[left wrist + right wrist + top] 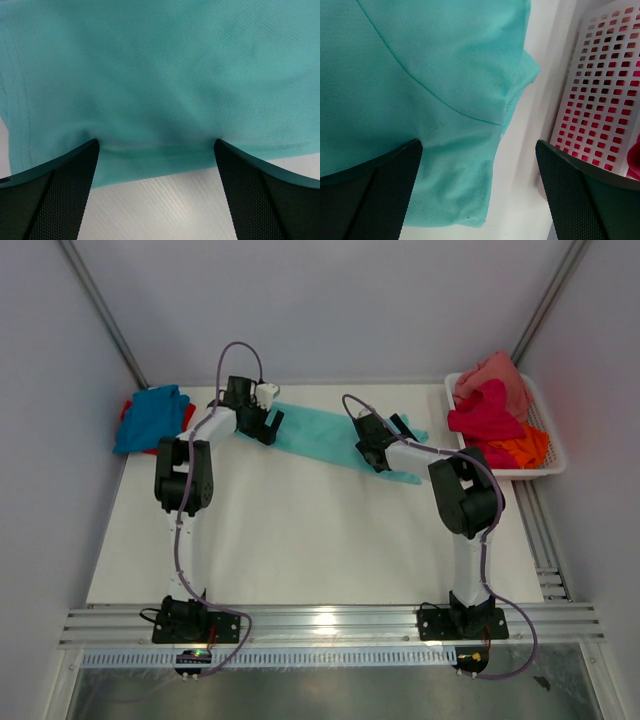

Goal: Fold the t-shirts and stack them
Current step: Fold the tshirt

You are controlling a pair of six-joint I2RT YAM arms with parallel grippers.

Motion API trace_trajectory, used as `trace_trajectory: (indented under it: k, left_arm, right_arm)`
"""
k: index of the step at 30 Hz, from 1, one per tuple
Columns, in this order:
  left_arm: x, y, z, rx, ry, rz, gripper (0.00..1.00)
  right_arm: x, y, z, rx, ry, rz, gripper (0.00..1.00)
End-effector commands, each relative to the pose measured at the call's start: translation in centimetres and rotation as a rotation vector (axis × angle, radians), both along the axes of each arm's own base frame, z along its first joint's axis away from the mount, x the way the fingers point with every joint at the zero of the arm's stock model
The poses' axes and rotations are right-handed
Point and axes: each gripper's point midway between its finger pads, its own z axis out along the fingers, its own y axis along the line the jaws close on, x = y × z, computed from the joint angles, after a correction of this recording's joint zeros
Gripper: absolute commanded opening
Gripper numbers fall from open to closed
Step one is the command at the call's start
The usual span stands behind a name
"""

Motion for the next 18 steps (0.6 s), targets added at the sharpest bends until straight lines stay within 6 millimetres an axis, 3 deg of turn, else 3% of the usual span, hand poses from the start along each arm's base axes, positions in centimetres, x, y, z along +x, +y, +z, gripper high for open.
trace_trajectory:
  k: [1, 10, 13, 18]
  left_arm:
    - [0.6, -0.7, 1.3, -0.024, -0.020, -0.033, 0.99]
    - [-1.4, -0.8, 2.1, -0.047, 0.043, -0.025, 0.99]
    - [-1.9, -0.7, 3.4, -0.048, 0.026, -0.025, 0.99]
    - [-0.9, -0.9, 8.3, -0.075, -0.092, -0.007, 0.99]
  right_arm:
    - [-0.3, -0.5, -0.1, -0.001, 0.011, -0.035, 0.99]
    - [-1.0, -1.6, 0.1, -0.003, 0.020, -0.055, 0.99]
    - [-1.2, -2.0, 0.3, -0.007, 0.018, -0.056, 0.99]
    - [-1.1, -1.9, 2.6, 0.017, -0.027, -0.047, 0.99]
